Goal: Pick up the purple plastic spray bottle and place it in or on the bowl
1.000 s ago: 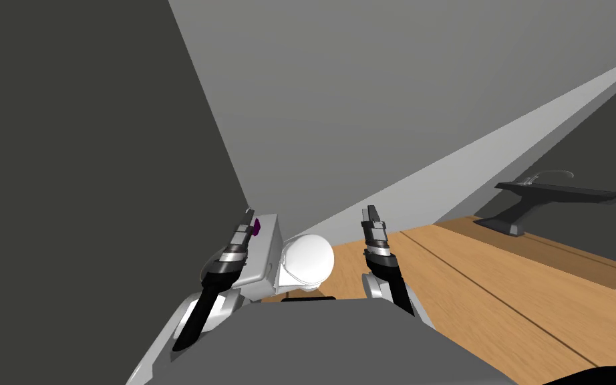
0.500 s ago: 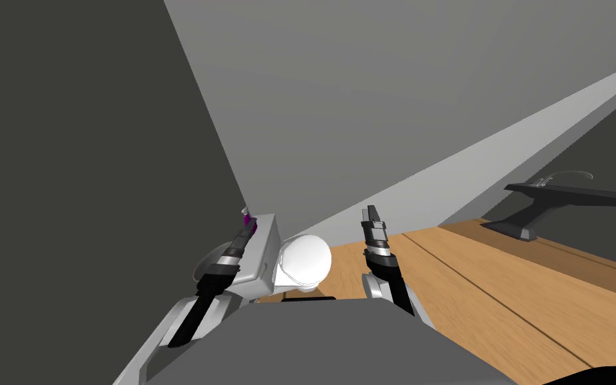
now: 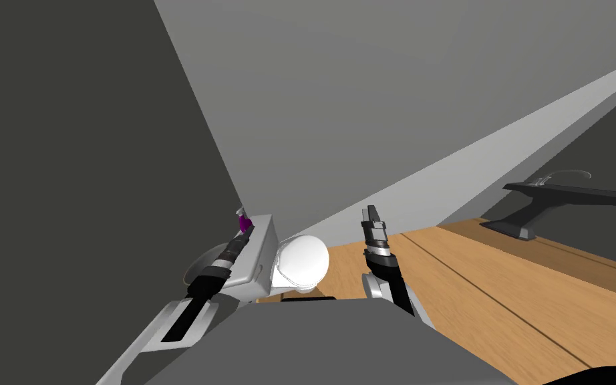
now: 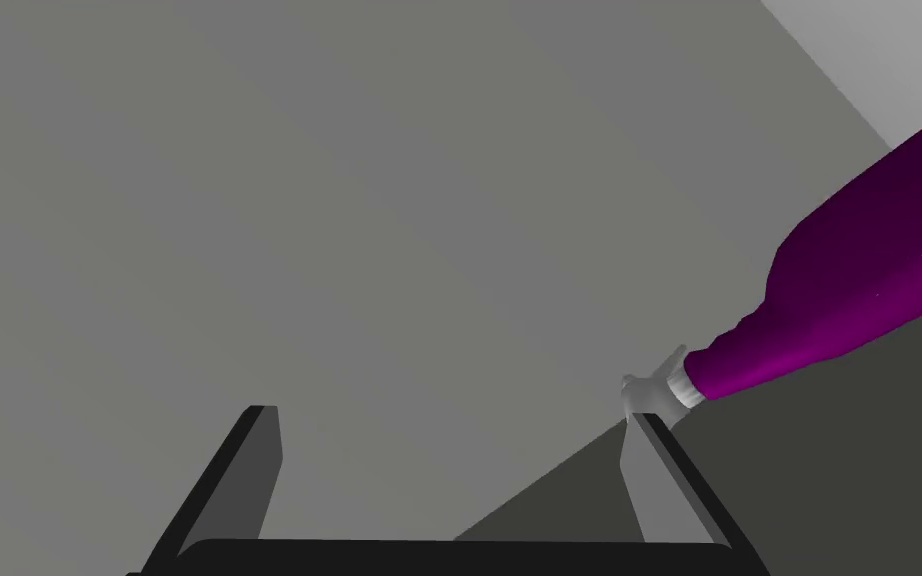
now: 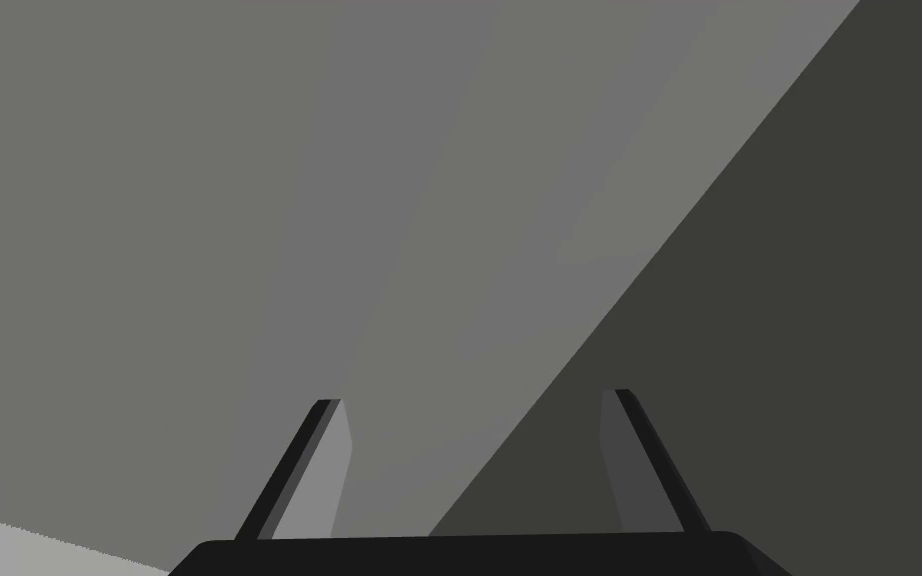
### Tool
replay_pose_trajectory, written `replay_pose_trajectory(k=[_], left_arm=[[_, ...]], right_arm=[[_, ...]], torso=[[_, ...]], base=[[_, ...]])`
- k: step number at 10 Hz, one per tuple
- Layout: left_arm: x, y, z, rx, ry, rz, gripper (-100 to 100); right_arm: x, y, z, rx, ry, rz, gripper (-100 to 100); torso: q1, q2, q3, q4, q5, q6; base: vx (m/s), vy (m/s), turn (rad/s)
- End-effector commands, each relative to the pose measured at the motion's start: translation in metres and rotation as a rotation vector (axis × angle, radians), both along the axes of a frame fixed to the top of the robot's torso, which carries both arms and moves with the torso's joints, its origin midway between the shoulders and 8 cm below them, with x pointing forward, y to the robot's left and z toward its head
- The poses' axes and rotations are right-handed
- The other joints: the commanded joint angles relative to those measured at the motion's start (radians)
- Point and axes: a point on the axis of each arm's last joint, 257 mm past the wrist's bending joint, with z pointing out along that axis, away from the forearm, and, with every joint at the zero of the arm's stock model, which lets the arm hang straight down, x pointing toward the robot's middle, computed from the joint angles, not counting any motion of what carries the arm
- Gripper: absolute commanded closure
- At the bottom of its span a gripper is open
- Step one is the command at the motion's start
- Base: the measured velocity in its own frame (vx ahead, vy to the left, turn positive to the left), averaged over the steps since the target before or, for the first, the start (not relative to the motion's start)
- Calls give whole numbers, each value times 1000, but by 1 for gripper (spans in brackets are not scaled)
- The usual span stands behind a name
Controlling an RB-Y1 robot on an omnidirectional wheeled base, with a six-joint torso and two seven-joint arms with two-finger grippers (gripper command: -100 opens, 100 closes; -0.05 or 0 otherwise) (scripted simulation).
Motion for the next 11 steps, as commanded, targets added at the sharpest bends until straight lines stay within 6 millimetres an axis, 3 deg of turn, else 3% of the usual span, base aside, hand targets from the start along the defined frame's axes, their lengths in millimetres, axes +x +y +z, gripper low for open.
replay_pose_trajectory(k=[1, 6, 11], left_arm=[[0, 21, -23, 74, 65, 36, -100], [-5, 88, -62, 292, 228, 128, -100], [-9, 148, -77, 464, 342, 203, -100]], right_arm=[[0, 0, 0, 0, 0, 0, 0], [0, 0, 0, 0, 0, 0, 0], [0, 0, 0, 0, 0, 0, 0]], torso=[[0, 0, 0, 0, 0, 0], [3, -1, -1, 0, 1, 0], [5, -1, 0, 0, 1, 0]], base=[[21, -42, -42], [29, -12, -77], [26, 22, -103]])
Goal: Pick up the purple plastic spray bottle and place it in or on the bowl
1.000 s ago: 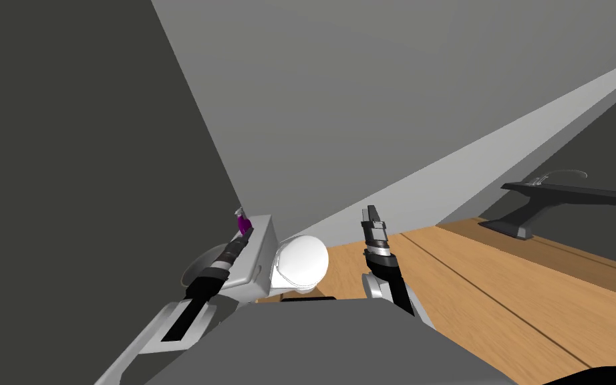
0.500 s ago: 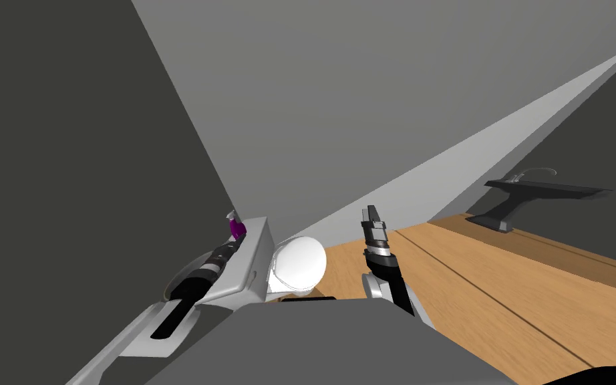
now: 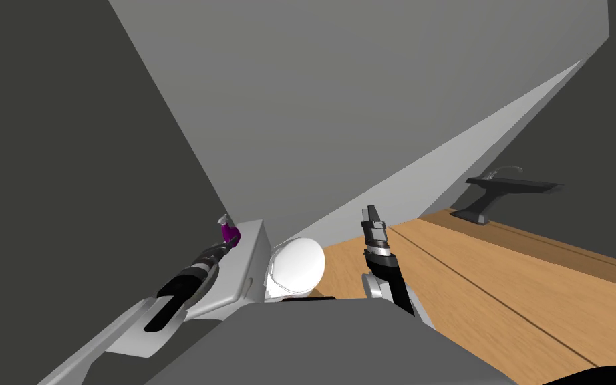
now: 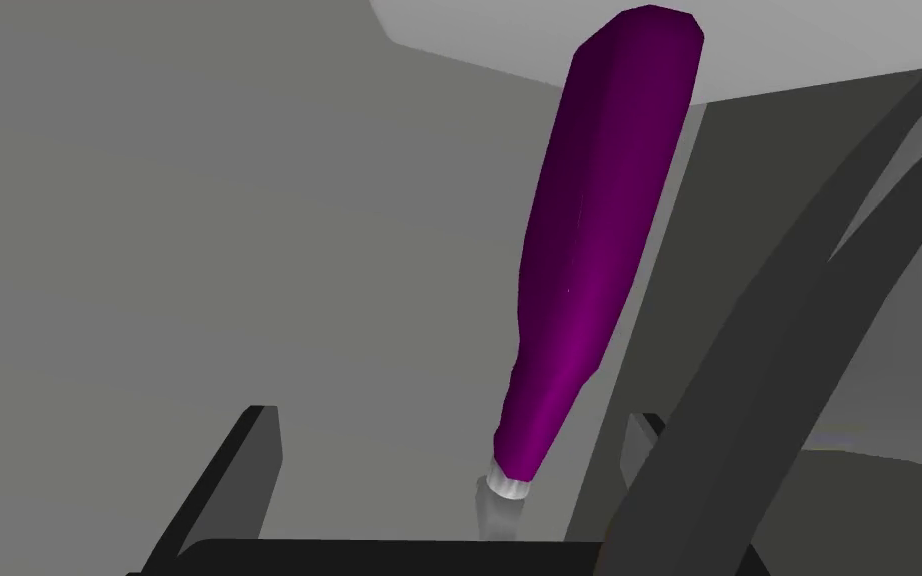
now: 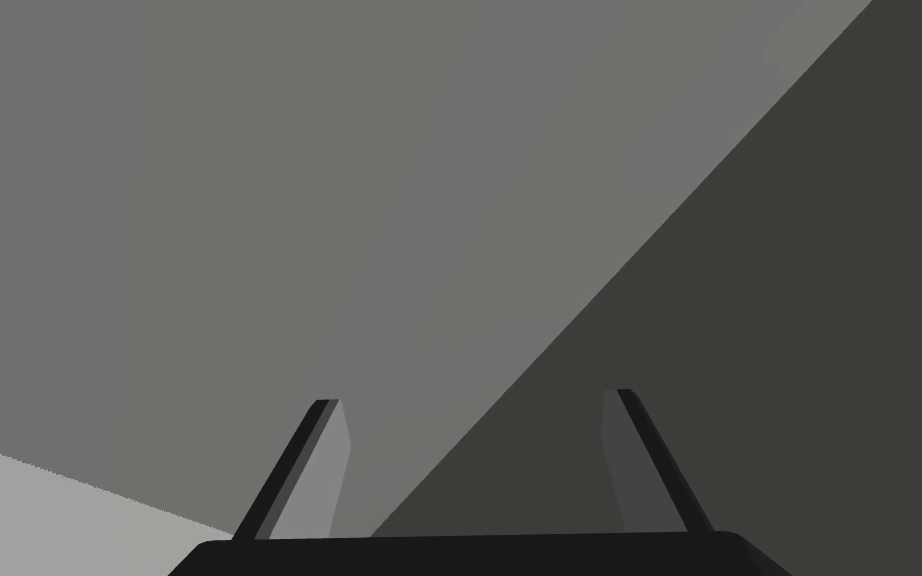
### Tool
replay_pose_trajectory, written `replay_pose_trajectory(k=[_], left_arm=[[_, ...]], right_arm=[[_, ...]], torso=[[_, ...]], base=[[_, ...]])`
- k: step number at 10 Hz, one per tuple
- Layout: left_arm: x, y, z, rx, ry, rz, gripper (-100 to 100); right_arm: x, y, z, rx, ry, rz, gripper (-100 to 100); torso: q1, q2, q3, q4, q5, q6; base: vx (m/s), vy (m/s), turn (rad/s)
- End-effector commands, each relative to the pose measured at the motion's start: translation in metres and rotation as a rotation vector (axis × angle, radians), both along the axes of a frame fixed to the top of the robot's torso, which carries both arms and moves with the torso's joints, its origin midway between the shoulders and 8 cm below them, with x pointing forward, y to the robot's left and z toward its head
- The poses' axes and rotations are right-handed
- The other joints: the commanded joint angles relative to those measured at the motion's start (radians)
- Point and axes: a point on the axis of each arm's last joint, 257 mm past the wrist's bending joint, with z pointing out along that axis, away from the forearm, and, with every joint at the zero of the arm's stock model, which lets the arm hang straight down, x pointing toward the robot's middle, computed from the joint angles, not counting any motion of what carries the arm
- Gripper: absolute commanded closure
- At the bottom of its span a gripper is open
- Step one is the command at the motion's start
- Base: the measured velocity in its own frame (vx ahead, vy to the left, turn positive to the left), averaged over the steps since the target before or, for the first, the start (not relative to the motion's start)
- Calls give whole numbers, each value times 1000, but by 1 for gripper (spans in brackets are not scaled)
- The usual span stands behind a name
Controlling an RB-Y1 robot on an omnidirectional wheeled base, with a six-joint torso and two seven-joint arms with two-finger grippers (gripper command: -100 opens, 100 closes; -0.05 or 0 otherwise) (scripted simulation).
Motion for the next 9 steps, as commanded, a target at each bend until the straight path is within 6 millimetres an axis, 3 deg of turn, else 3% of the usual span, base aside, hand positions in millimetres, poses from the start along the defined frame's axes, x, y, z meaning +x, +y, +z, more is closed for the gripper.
replay_pose_trajectory(k=[1, 5, 6, 7, 8, 9], left_arm=[[-1, 18, -4, 47, 30, 23, -100], [-1, 58, -3, 149, 89, 71, -100], [-2, 52, -3, 133, 80, 62, -100], [-2, 54, -2, 137, 82, 65, 0], [-2, 53, -2, 136, 82, 64, -100], [-2, 53, -2, 136, 82, 64, 100]], right_arm=[[0, 0, 0, 0, 0, 0, 0], [0, 0, 0, 0, 0, 0, 0], [0, 0, 0, 0, 0, 0, 0], [0, 0, 0, 0, 0, 0, 0], [0, 0, 0, 0, 0, 0, 0], [0, 0, 0, 0, 0, 0, 0]], torso=[[0, 0, 0, 0, 0, 0], [1, 0, 0, 0, 0, 0], [1, 2, 1, 0, 0, 0], [-1, 2, 1, 0, 0, -1], [-2, 2, 1, 0, 0, -1], [-2, 2, 1, 0, 0, -1]], base=[[31, 31, -125], [17, 45, -131], [-8, 23, -33], [0, 0, 0], [0, 0, 0], [0, 0, 0]])
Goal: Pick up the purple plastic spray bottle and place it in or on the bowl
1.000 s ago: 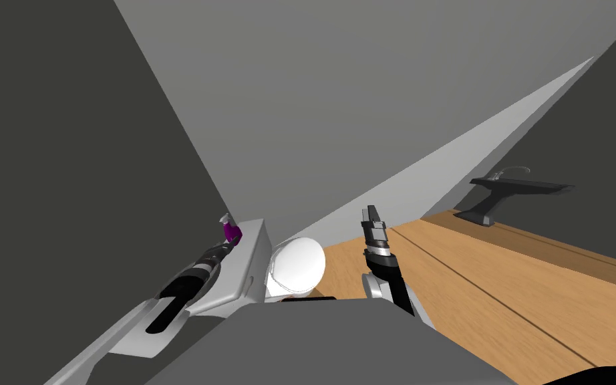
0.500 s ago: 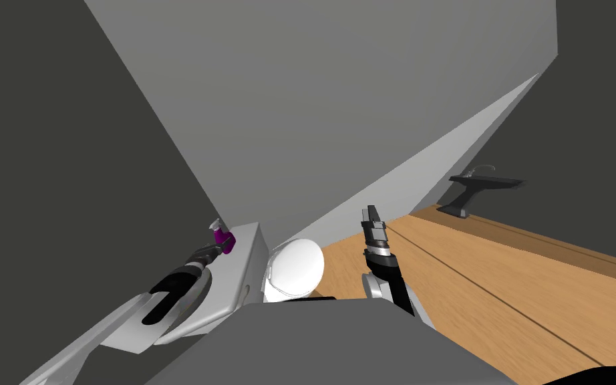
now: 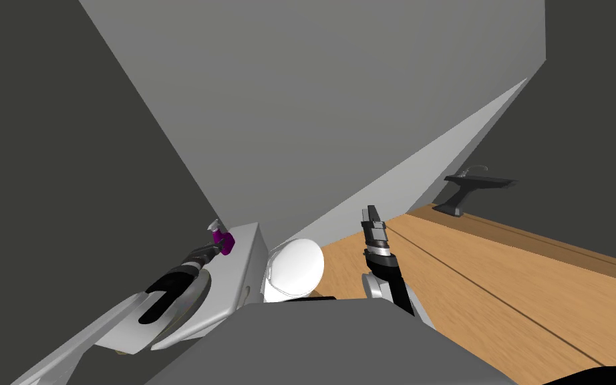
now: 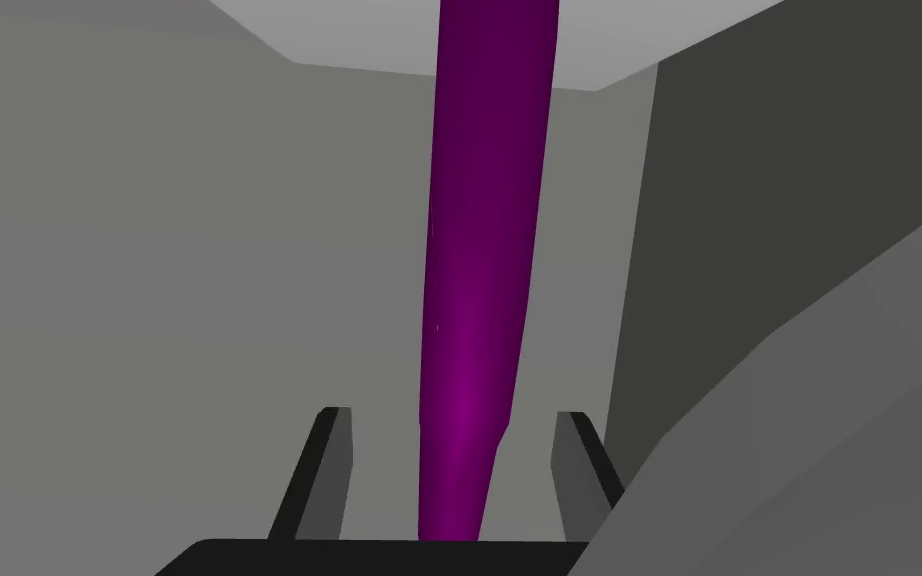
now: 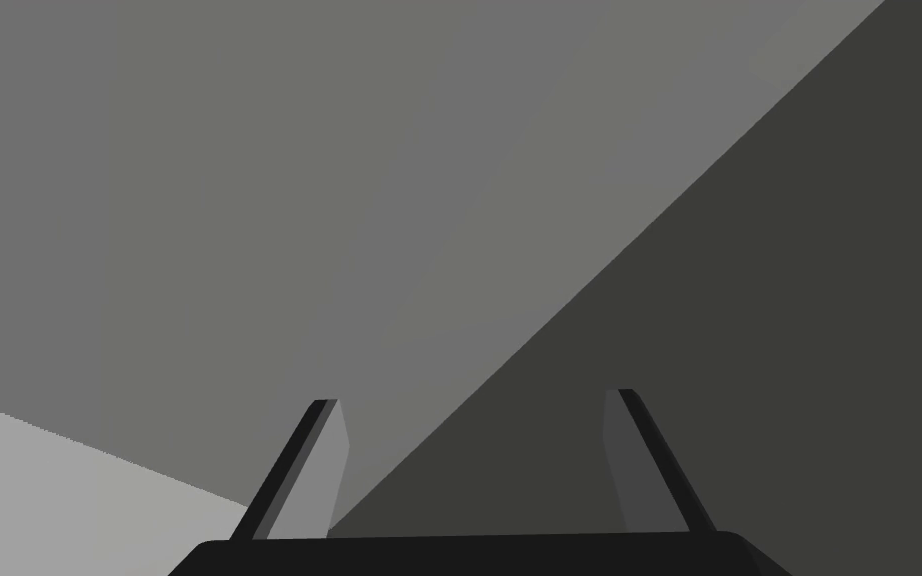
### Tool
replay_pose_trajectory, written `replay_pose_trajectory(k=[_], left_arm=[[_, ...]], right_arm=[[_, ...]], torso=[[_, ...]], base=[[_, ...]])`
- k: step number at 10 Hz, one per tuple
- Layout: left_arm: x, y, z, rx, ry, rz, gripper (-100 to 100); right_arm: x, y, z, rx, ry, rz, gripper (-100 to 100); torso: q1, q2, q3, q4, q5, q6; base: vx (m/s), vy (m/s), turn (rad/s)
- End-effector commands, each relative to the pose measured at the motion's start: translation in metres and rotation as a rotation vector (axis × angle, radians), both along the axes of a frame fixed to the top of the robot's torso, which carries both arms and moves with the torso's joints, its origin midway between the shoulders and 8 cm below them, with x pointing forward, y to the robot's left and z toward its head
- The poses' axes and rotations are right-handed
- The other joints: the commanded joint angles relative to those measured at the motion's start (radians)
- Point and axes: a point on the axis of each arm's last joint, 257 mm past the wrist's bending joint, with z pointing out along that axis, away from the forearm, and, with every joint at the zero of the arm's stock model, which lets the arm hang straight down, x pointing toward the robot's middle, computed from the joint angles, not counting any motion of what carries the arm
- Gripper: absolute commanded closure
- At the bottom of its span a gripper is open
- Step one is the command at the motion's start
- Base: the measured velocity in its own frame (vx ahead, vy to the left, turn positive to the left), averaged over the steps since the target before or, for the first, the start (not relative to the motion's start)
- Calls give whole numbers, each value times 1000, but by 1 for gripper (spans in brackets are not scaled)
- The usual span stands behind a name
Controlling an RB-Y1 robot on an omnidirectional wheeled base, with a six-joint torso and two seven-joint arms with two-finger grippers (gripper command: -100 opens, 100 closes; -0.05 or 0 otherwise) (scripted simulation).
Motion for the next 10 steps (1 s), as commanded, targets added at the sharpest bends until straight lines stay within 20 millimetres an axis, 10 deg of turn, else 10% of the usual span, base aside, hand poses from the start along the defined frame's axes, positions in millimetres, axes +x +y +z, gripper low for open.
replay_pose_trajectory(k=[1, 4, 5, 6, 7, 8, 10], left_arm=[[0, 0, 0, 0, 0, 0, 100], [0, 0, 0, 1, 0, 0, 100], [0, 0, 0, 1, 0, 0, 0], [0, 0, 0, 1, 0, 0, 100], [0, 0, 0, 1, 0, 0, 0], [-5, 2, 12, 5, -11, -2, 100], [-12, 2, 30, 11, -26, -10, 100]], right_arm=[[0, 0, 0, 0, 0, 0, 0], [0, 0, 0, 0, 0, 0, 0], [0, 0, 0, 0, 0, 0, 0], [0, 0, 0, 0, 0, 0, 0], [0, 0, 0, 0, 0, 0, 0], [0, 0, 0, 0, 0, 0, 0], [0, 0, 0, 0, 0, 0, 0]], torso=[[0, 0, 0, 0, 0, 0], [0, 0, 0, 0, 0, 0], [0, 0, 0, 0, 0, 0], [0, 0, 0, 0, 0, 0], [0, 0, 0, 0, 0, 0], [0, 0, 0, 0, 0, 0], [-8, 5, 3, 1, -2, -1]], base=[[0, 0, 0], [0, 0, 0], [0, 0, 0], [0, 0, 0], [0, 0, 0], [-29, -56, 23], [-77, -120, 69]])
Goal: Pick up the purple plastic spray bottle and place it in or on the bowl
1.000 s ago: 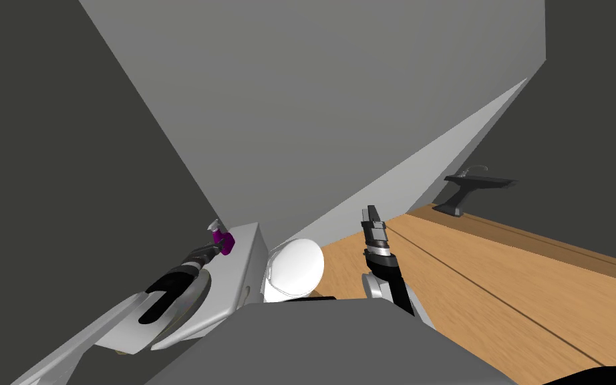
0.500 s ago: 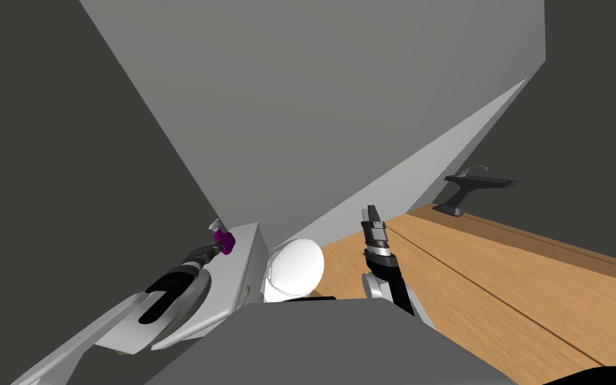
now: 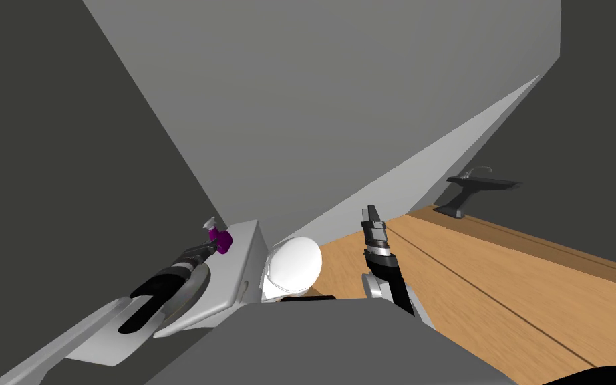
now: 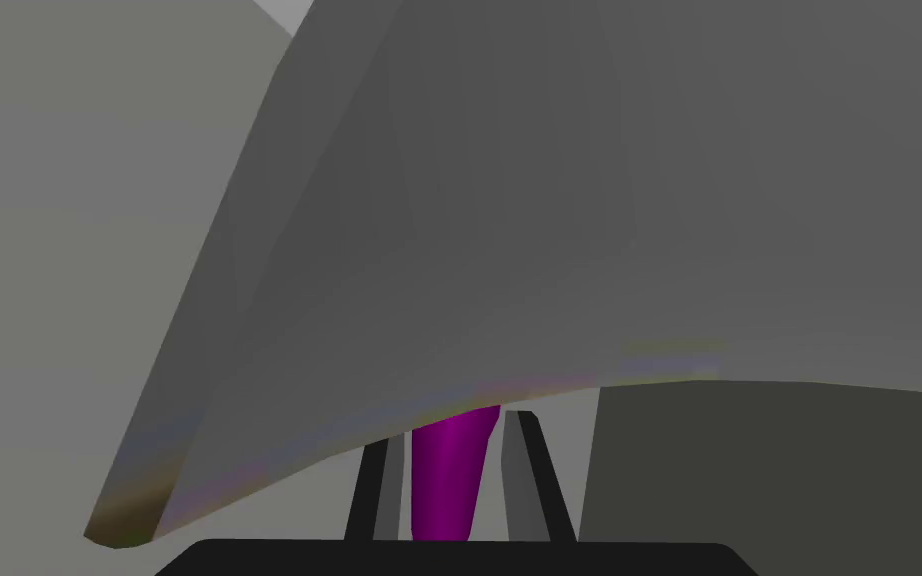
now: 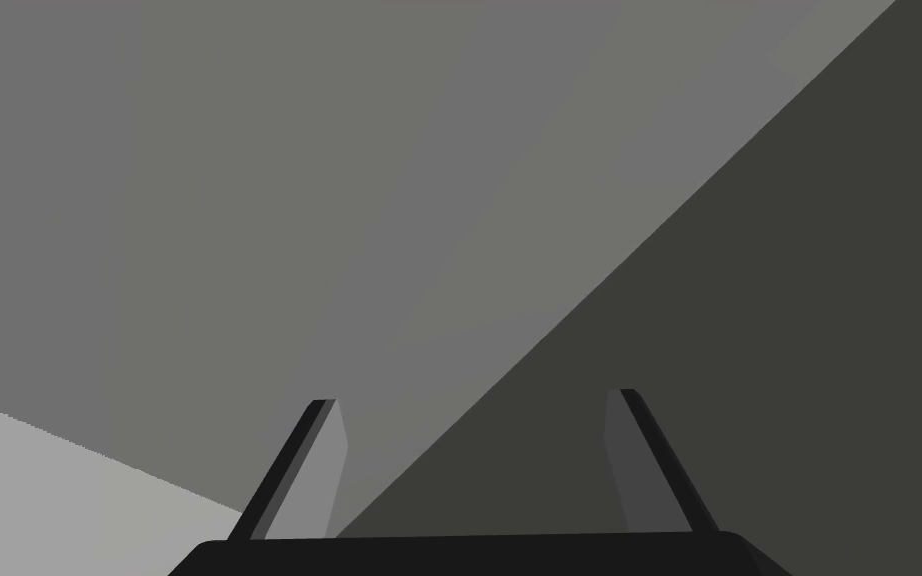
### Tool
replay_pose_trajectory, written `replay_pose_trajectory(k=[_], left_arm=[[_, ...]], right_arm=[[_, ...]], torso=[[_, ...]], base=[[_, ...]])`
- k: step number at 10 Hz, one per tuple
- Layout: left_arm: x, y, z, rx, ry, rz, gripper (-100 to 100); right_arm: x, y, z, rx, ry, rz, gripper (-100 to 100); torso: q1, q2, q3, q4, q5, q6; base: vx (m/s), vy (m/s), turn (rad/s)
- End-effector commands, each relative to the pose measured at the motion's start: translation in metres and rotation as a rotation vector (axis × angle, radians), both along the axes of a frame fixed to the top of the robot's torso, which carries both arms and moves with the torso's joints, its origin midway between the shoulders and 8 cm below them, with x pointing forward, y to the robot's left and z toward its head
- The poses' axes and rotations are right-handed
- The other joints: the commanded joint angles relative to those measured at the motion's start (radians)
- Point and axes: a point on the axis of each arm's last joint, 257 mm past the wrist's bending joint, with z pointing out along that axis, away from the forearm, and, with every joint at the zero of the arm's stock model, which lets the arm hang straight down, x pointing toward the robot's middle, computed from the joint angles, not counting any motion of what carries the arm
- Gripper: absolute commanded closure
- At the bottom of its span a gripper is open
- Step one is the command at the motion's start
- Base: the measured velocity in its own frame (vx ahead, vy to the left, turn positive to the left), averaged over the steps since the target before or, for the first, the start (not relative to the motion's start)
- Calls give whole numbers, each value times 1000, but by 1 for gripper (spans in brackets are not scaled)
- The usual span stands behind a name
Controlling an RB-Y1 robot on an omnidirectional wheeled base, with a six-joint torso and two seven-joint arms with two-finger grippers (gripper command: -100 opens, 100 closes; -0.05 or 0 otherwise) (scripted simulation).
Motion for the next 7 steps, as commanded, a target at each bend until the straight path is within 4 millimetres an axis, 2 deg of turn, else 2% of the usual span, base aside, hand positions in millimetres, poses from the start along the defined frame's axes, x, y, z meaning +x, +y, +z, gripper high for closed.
replay_pose_trajectory(k=[1, 3, 7], left_arm=[[-5, 0, 16, 5, -14, -10, 100], [-8, -2, 27, 10, -21, -20, 100], [-11, -14, 57, 21, -41, -59, 100]], right_arm=[[0, 0, 0, 0, 0, 0, 0], [0, 0, 0, 0, 0, 0, 0], [0, 0, 0, 0, 0, 0, 0]], torso=[[0, 0, 0, 0, 0, 0], [0, 0, 0, 0, 0, 1], [3, -2, -1, 0, 0, 1]], base=[[-93, -121, 77], [-56, -98, 56], [-61, -62, 70]])
